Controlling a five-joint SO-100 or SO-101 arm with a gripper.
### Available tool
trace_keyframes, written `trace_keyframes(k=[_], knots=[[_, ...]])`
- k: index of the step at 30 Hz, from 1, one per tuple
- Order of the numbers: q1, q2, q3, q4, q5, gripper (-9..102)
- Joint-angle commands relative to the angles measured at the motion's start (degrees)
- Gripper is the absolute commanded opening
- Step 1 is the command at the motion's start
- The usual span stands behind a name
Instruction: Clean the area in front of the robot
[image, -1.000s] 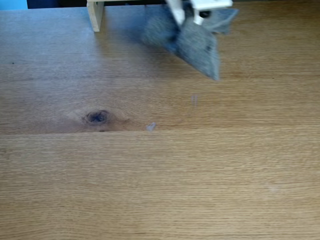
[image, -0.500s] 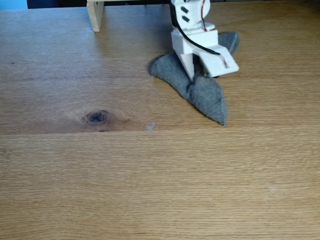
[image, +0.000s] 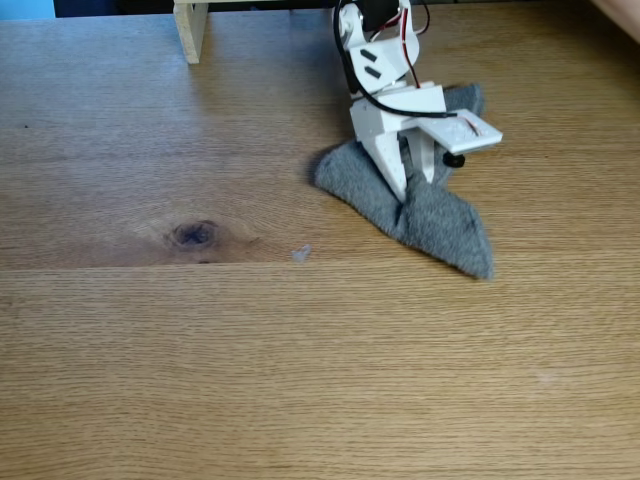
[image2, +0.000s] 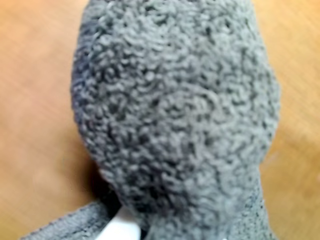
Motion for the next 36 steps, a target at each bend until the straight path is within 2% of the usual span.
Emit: trace_keyframes(k=[1,9,18,22,26,28,32,36], knots=[[8.53,-4.39,-15.12,7.91,0.79,0],[21.71,-11.51,-33.84,22.68,2.29,0],[38.67,-11.25,-34.37,39.29,8.61,0],[42.45,-11.07,-34.37,46.05,11.87,0],[39.20,-10.20,-34.37,48.34,10.90,0],[35.86,-9.05,-34.37,52.38,10.63,0],[25.58,-2.02,-32.52,64.42,13.62,0],[13.80,8.44,-23.99,65.04,13.01,0]])
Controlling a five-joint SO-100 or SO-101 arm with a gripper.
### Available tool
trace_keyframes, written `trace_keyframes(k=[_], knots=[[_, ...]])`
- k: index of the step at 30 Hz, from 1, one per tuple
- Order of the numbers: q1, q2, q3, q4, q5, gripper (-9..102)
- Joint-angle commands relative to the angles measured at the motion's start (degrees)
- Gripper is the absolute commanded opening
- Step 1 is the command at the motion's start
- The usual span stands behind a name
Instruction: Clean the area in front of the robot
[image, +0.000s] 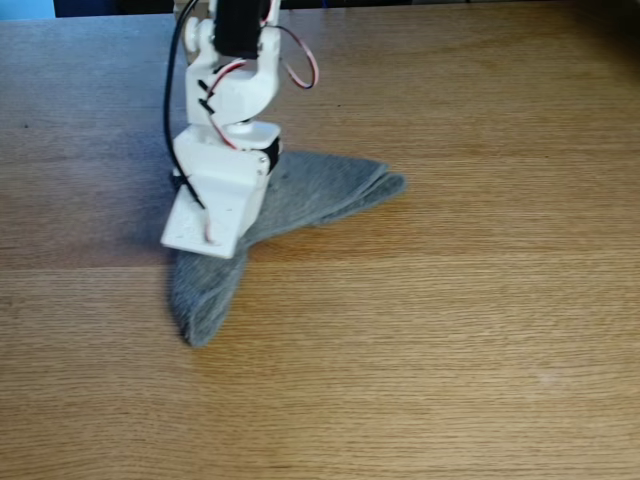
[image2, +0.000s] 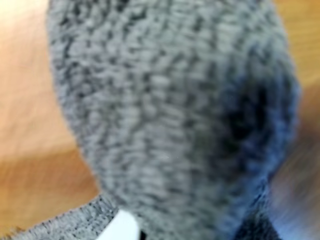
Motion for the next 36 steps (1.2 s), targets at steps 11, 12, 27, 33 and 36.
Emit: trace_keyframes(k=[11,12,27,33,36], knots=[[-24.17,26.19,32.70,-19.34,-0.97,0],[-24.43,25.75,34.19,-22.85,-1.49,0],[-6.33,-3.78,17.40,-64.34,-17.23,0],[5.71,-12.22,-0.44,-49.83,-16.26,0],[10.37,-14.06,-4.75,-45.35,-15.73,0]])
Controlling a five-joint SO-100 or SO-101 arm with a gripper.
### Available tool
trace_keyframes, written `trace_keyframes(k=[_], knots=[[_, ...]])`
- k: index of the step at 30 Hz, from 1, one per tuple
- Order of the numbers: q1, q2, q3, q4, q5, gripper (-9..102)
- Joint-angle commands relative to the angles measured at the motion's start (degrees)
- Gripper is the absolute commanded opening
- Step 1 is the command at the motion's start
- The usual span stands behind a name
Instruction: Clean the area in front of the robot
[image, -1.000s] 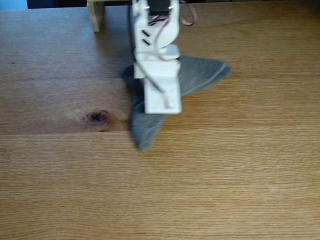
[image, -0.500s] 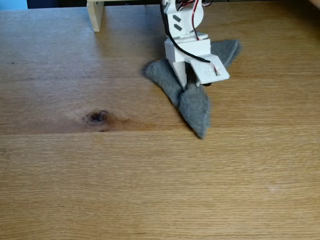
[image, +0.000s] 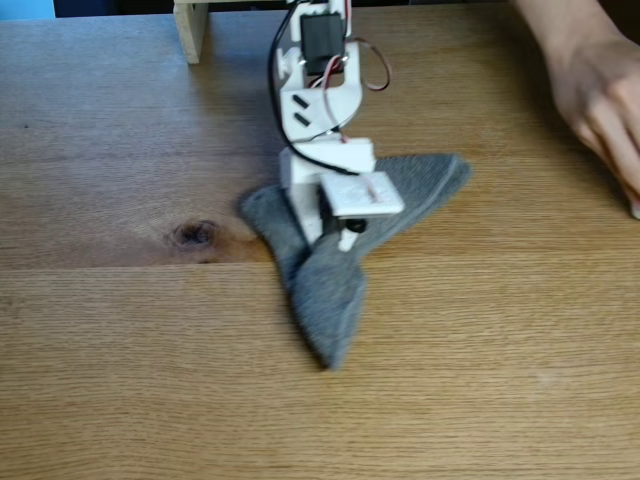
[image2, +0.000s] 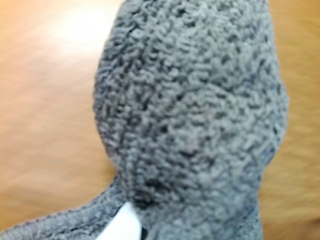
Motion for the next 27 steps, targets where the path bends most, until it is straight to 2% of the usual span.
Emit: trace_keyframes(k=[1,4,7,11,19,27], knots=[[15.56,-1.76,-7.82,6.94,0.88,0],[20.04,-0.53,-7.56,15.64,2.90,0],[22.59,2.72,-6.06,28.92,6.50,0],[20.21,9.76,-1.05,40.34,7.29,0],[8.79,36.91,7.82,47.02,8.96,0],[6.77,55.72,8.96,55.11,10.46,0]])
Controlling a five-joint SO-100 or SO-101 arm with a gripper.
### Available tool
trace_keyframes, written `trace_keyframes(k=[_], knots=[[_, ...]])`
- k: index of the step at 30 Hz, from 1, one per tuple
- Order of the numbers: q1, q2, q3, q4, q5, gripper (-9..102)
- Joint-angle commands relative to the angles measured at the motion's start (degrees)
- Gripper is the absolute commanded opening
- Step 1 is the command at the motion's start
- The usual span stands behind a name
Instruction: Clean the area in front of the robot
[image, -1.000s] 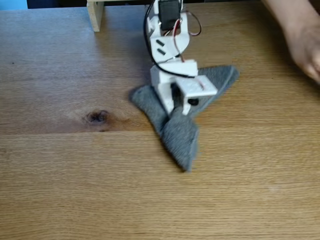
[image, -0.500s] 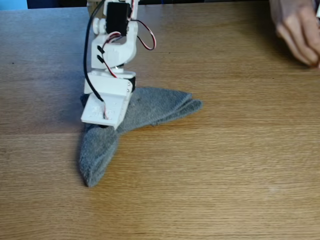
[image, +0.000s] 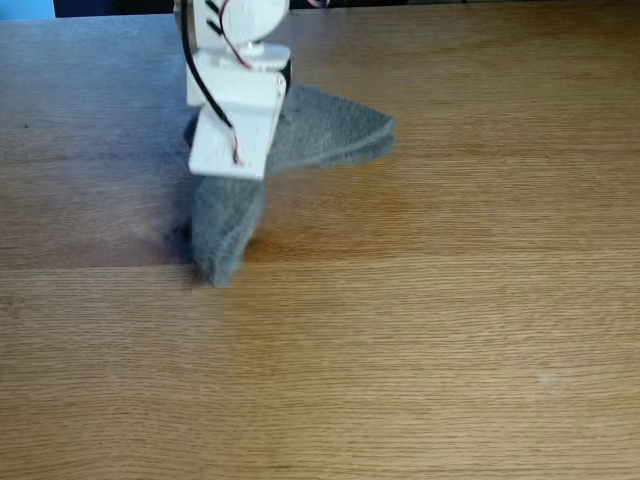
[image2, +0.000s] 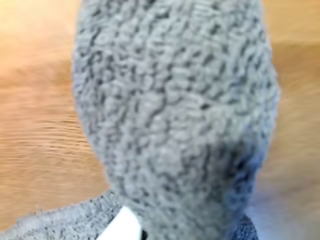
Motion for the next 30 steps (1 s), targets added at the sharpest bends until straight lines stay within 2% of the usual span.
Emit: trace_keyframes(k=[1,7,10,22,30], knots=[[-0.70,14.06,-1.23,1.85,1.23,0],[-9.14,15.12,-1.05,10.20,4.48,0],[-7.29,19.69,-1.05,12.04,5.80,0],[20.57,28.30,-1.05,26.10,-2.02,0],[41.04,14.50,-1.05,23.73,-9.76,0]])
